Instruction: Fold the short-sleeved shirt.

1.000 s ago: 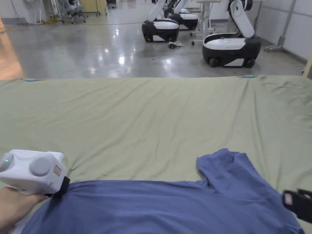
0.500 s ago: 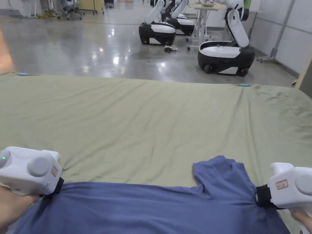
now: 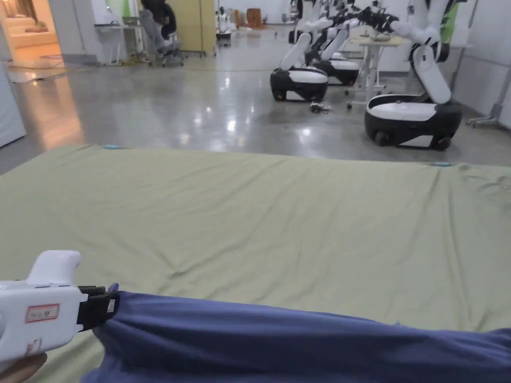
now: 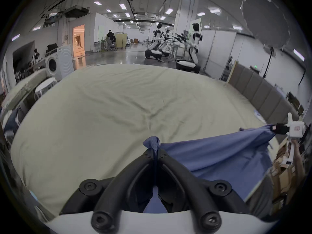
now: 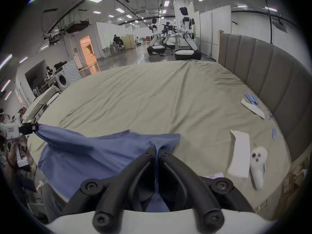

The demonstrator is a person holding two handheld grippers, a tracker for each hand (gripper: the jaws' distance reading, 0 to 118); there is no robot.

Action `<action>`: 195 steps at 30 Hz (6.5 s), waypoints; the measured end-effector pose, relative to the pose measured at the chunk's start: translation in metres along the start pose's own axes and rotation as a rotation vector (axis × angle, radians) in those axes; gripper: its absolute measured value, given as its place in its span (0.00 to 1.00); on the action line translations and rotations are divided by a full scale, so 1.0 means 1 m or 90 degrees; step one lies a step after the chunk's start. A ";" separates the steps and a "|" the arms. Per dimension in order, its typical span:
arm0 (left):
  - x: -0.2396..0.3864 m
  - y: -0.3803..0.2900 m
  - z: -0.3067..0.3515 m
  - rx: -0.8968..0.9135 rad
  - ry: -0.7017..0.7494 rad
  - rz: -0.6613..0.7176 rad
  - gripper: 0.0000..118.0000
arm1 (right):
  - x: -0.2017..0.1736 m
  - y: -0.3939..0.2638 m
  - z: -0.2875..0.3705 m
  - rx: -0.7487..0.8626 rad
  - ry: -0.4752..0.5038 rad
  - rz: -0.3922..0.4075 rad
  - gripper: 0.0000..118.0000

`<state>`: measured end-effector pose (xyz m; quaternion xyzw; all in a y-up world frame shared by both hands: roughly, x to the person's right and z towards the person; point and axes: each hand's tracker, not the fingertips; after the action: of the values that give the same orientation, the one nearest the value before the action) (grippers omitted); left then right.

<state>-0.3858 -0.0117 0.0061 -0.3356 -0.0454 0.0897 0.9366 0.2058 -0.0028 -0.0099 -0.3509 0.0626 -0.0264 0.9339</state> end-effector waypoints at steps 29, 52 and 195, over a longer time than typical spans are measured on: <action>0.044 -0.125 0.157 0.233 0.056 -0.013 0.64 | -0.047 -0.122 0.118 0.167 0.013 0.034 0.67; -0.045 -0.118 0.122 0.106 -0.163 0.290 0.62 | -0.128 -0.128 0.105 0.153 0.141 0.065 0.00; 0.226 -0.041 -0.029 -0.145 -0.278 -0.049 0.00 | -0.048 -0.182 0.089 0.055 0.174 -0.241 0.00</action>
<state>-0.1541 -0.0158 0.0155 -0.4100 -0.2692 0.1184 0.8634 0.1691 -0.0774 0.1813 -0.3094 0.1207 -0.2509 0.9093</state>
